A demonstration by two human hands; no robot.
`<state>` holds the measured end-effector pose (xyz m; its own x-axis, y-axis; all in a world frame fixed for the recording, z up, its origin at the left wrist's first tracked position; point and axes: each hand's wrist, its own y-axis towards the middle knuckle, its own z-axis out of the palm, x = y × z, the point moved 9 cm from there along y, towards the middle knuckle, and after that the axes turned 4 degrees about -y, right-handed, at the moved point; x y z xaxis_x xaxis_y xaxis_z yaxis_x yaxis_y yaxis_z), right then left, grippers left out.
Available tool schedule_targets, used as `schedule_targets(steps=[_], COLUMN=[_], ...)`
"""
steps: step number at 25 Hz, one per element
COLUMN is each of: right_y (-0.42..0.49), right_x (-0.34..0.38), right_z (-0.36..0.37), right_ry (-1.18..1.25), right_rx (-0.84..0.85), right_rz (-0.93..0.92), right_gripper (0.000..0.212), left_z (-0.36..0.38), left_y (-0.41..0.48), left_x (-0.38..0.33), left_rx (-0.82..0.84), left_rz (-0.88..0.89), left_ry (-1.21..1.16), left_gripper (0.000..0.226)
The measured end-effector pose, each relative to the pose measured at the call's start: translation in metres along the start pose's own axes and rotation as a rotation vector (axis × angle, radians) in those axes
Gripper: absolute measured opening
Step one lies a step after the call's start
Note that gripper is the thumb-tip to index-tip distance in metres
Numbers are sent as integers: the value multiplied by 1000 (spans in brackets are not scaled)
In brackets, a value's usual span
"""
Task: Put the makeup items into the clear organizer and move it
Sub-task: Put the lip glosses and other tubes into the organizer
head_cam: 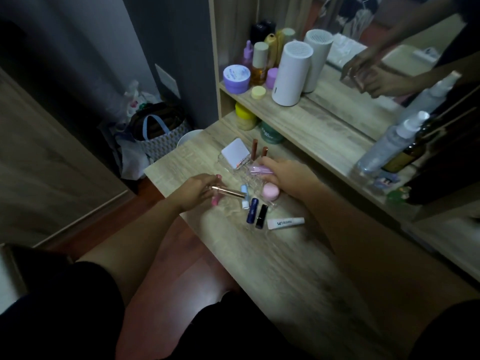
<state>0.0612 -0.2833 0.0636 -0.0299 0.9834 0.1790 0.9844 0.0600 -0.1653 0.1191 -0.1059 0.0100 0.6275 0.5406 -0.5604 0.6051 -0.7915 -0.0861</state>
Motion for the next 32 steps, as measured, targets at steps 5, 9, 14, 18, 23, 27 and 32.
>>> schedule_targets(steps=[5, 9, 14, 18, 23, 27, 32], right_y=[-7, -8, -4, 1, 14, 19, 24], right_x=[-20, -31, -47, -48, -44, -45, -45], right_z=[-10, -15, -8, -5, -8, -2, 6], right_ry=[35, 120, 246, 292, 303, 318, 312], right_rx=[-54, -113, -148, -186, -207, -188, -173], right_rz=[132, 211, 408, 446, 450, 483, 443], right_gripper=[34, 29, 22, 24, 27, 27, 19], left_z=[-27, -46, -51, -47, -42, -43, -41], left_y=[35, 55, 76, 89, 100, 108, 116], left_x=[-18, -26, -28, -25, -24, -29, -25], left_rx=[-102, -149, -161, -109, -52, -21, -76], left_rz=[17, 35, 20, 31, 47, 72, -26], left_ry=[6, 20, 65, 105, 125, 88, -129], left_gripper=[24, 26, 27, 27, 27, 27, 24])
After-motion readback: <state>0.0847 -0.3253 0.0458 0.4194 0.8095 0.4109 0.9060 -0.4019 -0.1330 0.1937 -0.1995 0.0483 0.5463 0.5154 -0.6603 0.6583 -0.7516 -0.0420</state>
